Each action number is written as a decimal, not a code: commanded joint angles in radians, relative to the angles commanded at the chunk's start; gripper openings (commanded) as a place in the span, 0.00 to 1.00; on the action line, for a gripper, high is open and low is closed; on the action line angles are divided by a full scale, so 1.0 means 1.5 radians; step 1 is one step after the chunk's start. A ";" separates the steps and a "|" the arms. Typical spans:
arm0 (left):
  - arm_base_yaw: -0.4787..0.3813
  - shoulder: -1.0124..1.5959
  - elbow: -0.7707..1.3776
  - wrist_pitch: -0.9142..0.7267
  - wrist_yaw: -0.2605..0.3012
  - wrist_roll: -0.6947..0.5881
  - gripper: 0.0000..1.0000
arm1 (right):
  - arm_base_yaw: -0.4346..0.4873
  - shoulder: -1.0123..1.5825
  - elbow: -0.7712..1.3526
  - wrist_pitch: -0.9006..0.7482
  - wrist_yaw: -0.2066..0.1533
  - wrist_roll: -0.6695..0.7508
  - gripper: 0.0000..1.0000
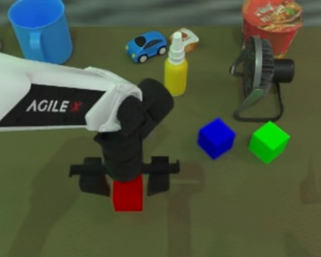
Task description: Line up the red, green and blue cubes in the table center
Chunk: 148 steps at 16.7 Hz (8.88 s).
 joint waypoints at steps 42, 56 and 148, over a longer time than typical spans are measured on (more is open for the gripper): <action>0.370 -1.005 -0.615 0.305 -0.007 0.240 1.00 | 0.153 1.053 0.800 -0.557 0.000 -0.181 1.00; 0.460 -1.320 -0.801 0.518 0.008 0.439 1.00 | 0.209 1.414 1.113 -0.747 0.002 -0.248 1.00; 0.460 -1.320 -0.801 0.518 0.008 0.439 1.00 | 0.541 1.461 1.026 -0.610 0.003 0.550 0.23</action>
